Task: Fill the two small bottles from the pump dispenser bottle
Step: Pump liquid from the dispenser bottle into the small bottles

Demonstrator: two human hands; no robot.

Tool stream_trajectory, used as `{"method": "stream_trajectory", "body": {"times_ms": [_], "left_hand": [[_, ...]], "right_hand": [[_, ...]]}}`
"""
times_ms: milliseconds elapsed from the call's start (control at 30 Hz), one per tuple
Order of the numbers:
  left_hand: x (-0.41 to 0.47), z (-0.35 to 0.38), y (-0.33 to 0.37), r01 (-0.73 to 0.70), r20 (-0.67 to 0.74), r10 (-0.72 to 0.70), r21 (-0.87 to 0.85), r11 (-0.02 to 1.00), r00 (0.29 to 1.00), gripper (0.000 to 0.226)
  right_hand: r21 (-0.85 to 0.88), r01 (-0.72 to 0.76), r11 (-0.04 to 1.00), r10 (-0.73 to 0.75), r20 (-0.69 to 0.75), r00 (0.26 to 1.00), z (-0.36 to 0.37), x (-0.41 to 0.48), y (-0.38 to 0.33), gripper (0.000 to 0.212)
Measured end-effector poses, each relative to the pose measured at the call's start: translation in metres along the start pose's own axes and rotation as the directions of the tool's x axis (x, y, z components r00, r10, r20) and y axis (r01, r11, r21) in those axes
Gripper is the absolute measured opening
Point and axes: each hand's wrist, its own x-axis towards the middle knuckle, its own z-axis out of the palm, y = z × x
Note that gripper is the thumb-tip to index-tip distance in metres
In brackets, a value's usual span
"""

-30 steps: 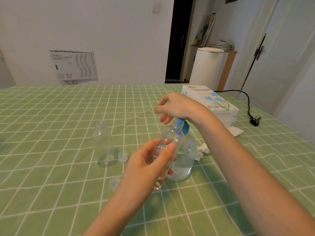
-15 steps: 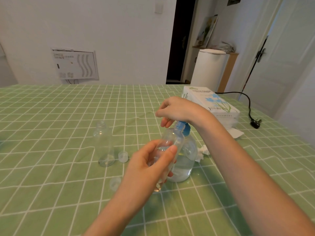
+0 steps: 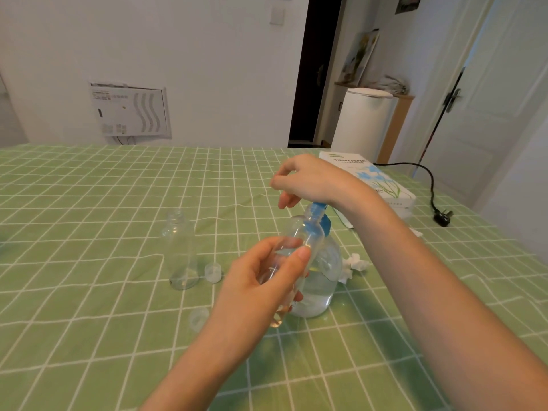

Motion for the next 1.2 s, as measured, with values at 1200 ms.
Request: {"method": "stream_trajectory", "body": {"times_ms": [1200], "left_hand": [[-0.002,-0.002,-0.006,0.046,0.014,-0.046,-0.014,0.999,0.999,0.036]], "right_hand": [[-0.017,-0.025,1.000,0.025,-0.021,0.999,0.009,0.003,0.009,0.024]]}}
